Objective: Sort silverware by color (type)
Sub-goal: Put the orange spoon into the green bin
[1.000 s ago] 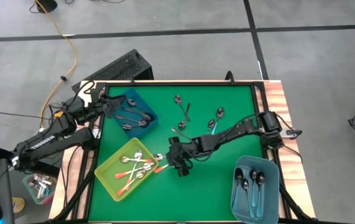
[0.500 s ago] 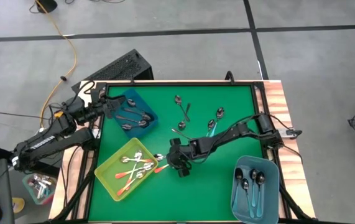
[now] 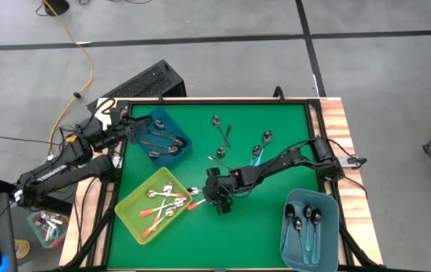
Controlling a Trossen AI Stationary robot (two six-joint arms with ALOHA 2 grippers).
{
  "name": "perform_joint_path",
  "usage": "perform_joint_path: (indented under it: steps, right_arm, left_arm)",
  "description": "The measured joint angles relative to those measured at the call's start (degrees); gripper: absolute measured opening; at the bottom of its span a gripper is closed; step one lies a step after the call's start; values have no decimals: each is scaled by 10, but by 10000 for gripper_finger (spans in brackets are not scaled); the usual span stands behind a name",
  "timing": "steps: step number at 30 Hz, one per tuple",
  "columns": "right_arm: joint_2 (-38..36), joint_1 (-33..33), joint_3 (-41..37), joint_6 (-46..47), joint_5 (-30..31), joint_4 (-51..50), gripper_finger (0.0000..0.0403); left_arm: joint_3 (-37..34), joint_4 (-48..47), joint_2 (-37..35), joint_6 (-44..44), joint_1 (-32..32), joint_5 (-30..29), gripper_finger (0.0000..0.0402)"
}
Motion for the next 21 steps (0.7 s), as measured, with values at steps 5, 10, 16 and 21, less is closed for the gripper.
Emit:
perform_joint_path:
  steps: [5, 10, 16, 21]
  right_arm:
    - [0, 7, 0, -1, 0, -2, 195]
    - [0, 7, 0, -2, 0, 0, 195]
    - [-1, 7, 2, 4, 2, 2, 195]
    - [-1, 3, 15, 34, 15, 8, 195]
  left_arm:
    - [0, -1, 0, 0, 0, 0, 110]
    - [0, -1, 0, 0, 0, -1, 110]
    - [0, -1, 0, 0, 0, -1, 110]
    - [0, -1, 0, 0, 0, -1, 110]
